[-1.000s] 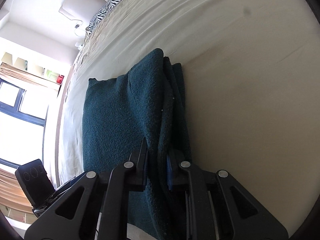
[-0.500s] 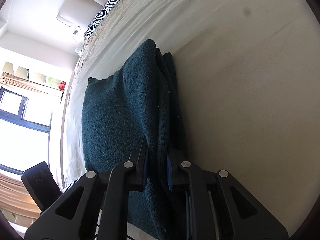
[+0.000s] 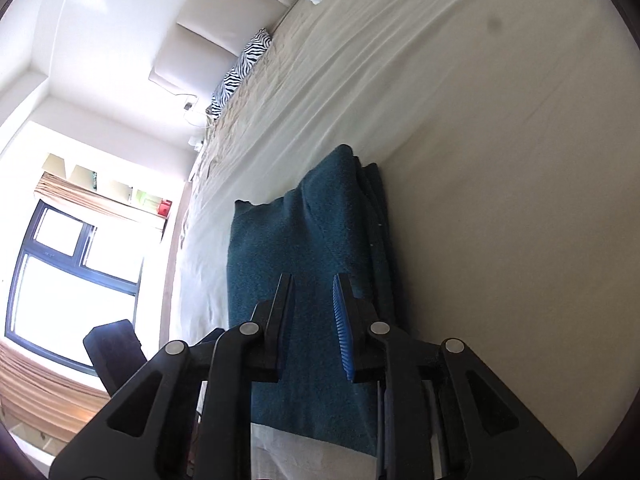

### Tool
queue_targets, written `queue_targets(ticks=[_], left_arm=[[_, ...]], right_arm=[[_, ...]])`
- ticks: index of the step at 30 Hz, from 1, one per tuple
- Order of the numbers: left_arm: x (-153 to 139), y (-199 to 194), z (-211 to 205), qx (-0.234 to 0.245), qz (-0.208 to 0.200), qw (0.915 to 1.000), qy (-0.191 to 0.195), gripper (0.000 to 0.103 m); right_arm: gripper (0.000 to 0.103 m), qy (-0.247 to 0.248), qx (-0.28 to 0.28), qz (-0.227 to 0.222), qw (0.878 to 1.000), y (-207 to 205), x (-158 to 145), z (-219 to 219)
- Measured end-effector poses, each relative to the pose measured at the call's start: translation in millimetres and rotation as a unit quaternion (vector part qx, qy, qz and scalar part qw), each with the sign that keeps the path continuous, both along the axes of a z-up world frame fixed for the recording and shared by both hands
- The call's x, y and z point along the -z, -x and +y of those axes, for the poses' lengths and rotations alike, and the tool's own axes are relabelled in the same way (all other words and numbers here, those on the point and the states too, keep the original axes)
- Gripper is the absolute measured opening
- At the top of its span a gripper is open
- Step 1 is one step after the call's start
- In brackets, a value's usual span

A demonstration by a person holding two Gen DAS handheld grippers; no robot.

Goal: Fold small clothes

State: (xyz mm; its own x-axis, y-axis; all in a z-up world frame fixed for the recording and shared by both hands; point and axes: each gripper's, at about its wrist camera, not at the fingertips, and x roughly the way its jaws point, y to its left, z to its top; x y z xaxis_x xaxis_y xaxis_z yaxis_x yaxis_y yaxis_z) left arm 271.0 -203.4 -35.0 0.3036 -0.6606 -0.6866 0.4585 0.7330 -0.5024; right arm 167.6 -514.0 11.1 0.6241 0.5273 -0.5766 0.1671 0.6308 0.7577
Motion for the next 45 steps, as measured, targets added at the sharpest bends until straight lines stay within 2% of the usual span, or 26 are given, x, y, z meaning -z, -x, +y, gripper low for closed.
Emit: queue_targets(ticks=[3,7,9,11,12,14,18,21,23,25,27,29,31,33,36,38,39,40,41,42,45], left_arm=[[6,-32,-9,-0.011,0.006,0.9998,-0.013,0.059],[13,-57,-25,-0.019,-0.011,0.9982,-0.056,0.059],[20,-64,-36,-0.009,-0.012,0.9967,-0.079,0.059],[30,-68,-42,-0.001,-0.006,0.9957,-0.092,0.058],[34,-69,-43,-0.001,-0.007,0.9958,-0.092,0.058],[38,-71,-45,0.0,-0.012,0.9956,-0.093,0.058],[42,-77,-48,0.01,-0.026,0.9944,-0.102,0.059],[36,-79,-43,0.007,-0.02,0.9951,-0.097,0.058],[25,-72,-35,-0.005,-0.01,0.9968,-0.079,0.057],[15,-55,-27,0.004,-0.008,0.9987,-0.051,0.057],[14,-37,-25,0.009,-0.021,0.9983,-0.054,0.057],[22,-24,-27,0.017,-0.03,0.9971,-0.067,0.057],[32,-19,-30,0.022,-0.035,0.9959,-0.08,0.057],[34,-22,-30,0.023,-0.032,0.9963,-0.076,0.057],[23,-26,-17,0.012,-0.02,0.998,-0.059,0.054],[9,-16,-2,-0.005,-0.045,0.9976,-0.052,0.058],[5,-12,6,-0.018,-0.055,0.9971,-0.049,0.063],[4,-10,16,-0.031,-0.056,0.997,-0.042,0.074],[5,-10,24,-0.043,-0.05,0.9973,-0.033,0.078],[8,-11,30,-0.049,-0.04,0.9975,-0.03,0.078],[25,-19,41,-0.056,-0.002,0.9978,-0.036,0.078]], right_arm=[[0.019,-0.004,-0.041,-0.015,0.999,-18,-8,20],[0.019,-0.049,-0.041,-0.011,0.998,-52,9,23],[0.019,-0.069,-0.04,0.013,0.997,-69,27,23],[0.019,-0.041,-0.021,0.059,0.997,-80,49,19],[0.019,-0.044,-0.021,0.067,0.997,-82,59,17],[0.015,-0.067,-0.021,0.05,0.996,-78,71,9],[0.015,-0.089,-0.015,0.037,0.995,-62,73,-7],[0.019,-0.053,-0.011,0.037,0.998,-48,52,-5],[0.019,-0.055,-0.034,0.016,0.998,-39,32,2],[0.019,-0.056,-0.072,-0.004,0.996,-24,13,12],[0.019,-0.041,-0.108,0.001,0.993,-12,12,34],[0.019,-0.023,-0.127,0.026,0.991,-4,26,43],[0.018,-0.029,-0.117,0.05,0.992,4,48,40],[0.017,-0.064,-0.1,0.033,0.992,14,58,25],[0.018,-0.067,-0.079,0.029,0.994,35,47,11],[0.02,-0.037,-0.07,0.018,0.997,44,30,5],[0.025,-0.032,-0.067,0.011,0.997,49,23,1],[0.032,-0.03,-0.062,0.006,0.998,52,16,-4],[0.056,-0.023,-0.053,0.005,0.998,54,11,-10],[0.075,-0.013,-0.036,0.004,0.999,55,6,-15],[0.077,-0.005,-0.01,0.004,1.0,47,-2,-25]])
